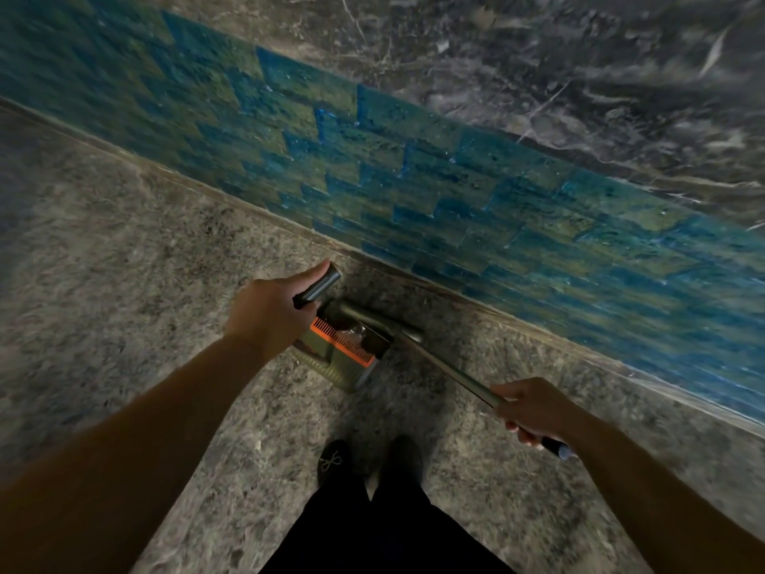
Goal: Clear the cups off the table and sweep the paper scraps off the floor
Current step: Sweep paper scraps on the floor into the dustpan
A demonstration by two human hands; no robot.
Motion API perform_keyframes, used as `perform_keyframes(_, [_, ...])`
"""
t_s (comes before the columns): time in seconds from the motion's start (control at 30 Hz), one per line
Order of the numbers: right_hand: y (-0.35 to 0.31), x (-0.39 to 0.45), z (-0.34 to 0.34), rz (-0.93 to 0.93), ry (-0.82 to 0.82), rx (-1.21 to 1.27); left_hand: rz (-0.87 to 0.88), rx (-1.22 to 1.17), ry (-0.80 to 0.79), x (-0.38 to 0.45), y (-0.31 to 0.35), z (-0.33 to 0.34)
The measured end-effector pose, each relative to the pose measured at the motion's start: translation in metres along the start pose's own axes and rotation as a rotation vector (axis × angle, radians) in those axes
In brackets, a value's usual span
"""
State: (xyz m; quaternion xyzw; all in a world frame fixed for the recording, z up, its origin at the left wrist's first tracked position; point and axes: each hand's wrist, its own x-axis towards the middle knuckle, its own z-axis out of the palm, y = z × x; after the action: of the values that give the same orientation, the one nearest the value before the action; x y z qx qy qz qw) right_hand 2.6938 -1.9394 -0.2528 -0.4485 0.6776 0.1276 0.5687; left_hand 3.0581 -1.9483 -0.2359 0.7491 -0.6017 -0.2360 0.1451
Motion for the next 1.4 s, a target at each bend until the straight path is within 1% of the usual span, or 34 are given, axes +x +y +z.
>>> perform_keyframes(0.1, [-0.001,-0.001,-0.001,-0.020,0.044,0.005,0.008,0.002,0.007,-0.003,-0.001,0.001])
perform_keyframes(0.2, [-0.009,0.007,-0.002,-0.005,0.073,-0.056,0.019,-0.003,0.015,-0.007,-0.003,0.004])
perform_keyframes(0.3, [-0.015,0.016,0.000,0.019,0.046,-0.136,0.020,-0.009,0.026,-0.010,-0.003,0.005])
perform_keyframes(0.43, [-0.006,0.014,0.007,0.054,-0.011,-0.164,0.014,0.012,0.022,-0.014,0.000,0.005])
perform_keyframes(0.53, [0.004,0.002,0.010,0.063,-0.037,-0.091,-0.025,-0.013,0.017,-0.018,0.001,0.006])
perform_keyframes(0.67, [0.023,-0.016,0.017,0.061,-0.007,0.061,-0.066,-0.045,0.021,-0.030,-0.002,0.005])
perform_keyframes(0.87, [0.043,-0.031,0.038,0.028,0.088,0.197,-0.009,-0.061,-0.003,-0.050,-0.003,-0.003])
perform_keyframes(0.9, [0.044,-0.034,0.041,0.031,0.093,0.219,0.018,-0.064,-0.008,-0.052,-0.003,-0.004])
perform_keyframes(1.0, [0.051,-0.050,0.058,0.069,0.144,0.355,0.208,-0.002,-0.009,-0.055,0.002,-0.005])
perform_keyframes(1.03, [0.054,-0.056,0.066,0.088,0.162,0.398,0.240,0.024,-0.029,-0.055,0.003,-0.007])
perform_keyframes(1.1, [0.065,-0.069,0.088,0.132,0.214,0.537,0.289,0.033,-0.122,-0.054,0.008,-0.011])
perform_keyframes(1.17, [0.079,-0.084,0.111,0.159,0.278,0.627,0.408,0.027,-0.169,-0.055,0.016,-0.013])
perform_keyframes(1.23, [0.095,-0.096,0.133,0.198,0.328,0.652,0.516,0.017,-0.176,-0.056,0.026,-0.011])
perform_keyframes(1.33, [0.123,-0.119,0.159,0.269,0.407,0.680,0.575,0.053,-0.222,-0.060,0.050,-0.004])
perform_keyframes(1.4, [0.141,-0.135,0.174,0.297,0.454,0.691,0.660,0.073,-0.243,-0.067,0.069,0.005])
